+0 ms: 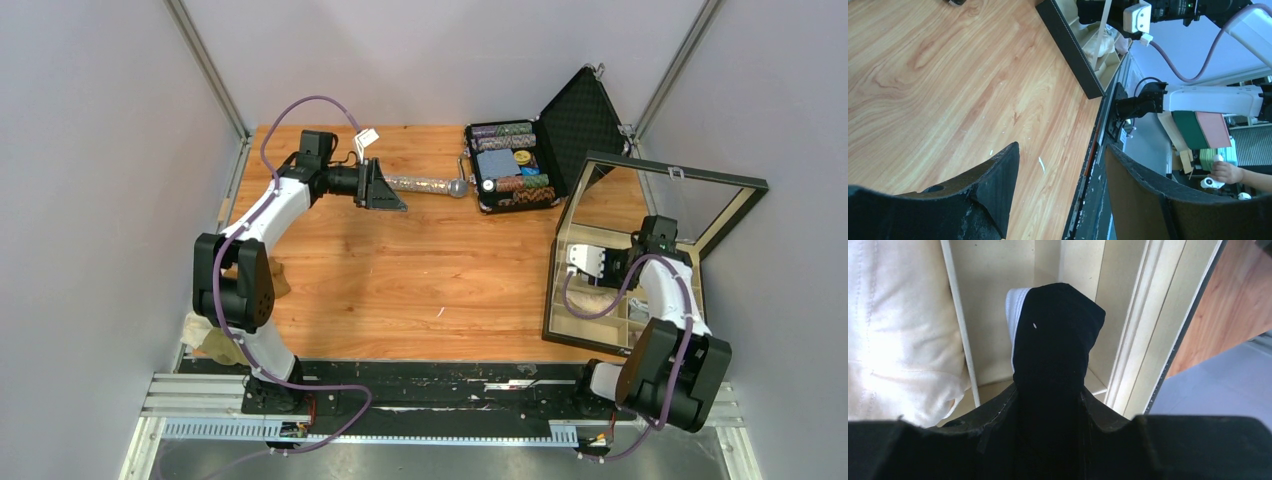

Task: Roll the underwear
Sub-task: Place the underwear in the storage box.

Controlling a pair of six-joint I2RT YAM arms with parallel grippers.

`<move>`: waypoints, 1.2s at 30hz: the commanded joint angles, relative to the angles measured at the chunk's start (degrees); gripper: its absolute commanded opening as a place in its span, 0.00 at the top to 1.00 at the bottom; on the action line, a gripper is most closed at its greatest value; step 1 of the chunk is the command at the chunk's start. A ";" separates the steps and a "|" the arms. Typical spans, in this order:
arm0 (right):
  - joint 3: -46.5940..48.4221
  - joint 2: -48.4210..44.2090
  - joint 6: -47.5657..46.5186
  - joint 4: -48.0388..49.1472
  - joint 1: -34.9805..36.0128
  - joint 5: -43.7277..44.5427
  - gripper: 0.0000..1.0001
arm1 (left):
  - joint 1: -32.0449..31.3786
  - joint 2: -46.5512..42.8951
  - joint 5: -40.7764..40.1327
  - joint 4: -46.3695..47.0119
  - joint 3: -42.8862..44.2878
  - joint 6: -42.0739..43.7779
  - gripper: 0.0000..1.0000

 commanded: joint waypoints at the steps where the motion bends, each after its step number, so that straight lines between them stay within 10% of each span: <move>1: -2.96 -3.21 -6.62 2.77 0.72 -3.52 1.00 | 0.13 -3.20 -0.45 -0.90 0.09 1.89 0.30; 16: -6.71 -11.64 -10.11 -0.62 0.61 -9.94 1.00 | 0.13 -3.61 -1.21 -0.75 -0.75 2.24 0.30; 36: 1.97 5.17 -9.98 -7.16 0.60 -9.60 1.00 | 0.13 -2.71 -1.61 -1.54 -0.75 3.13 0.30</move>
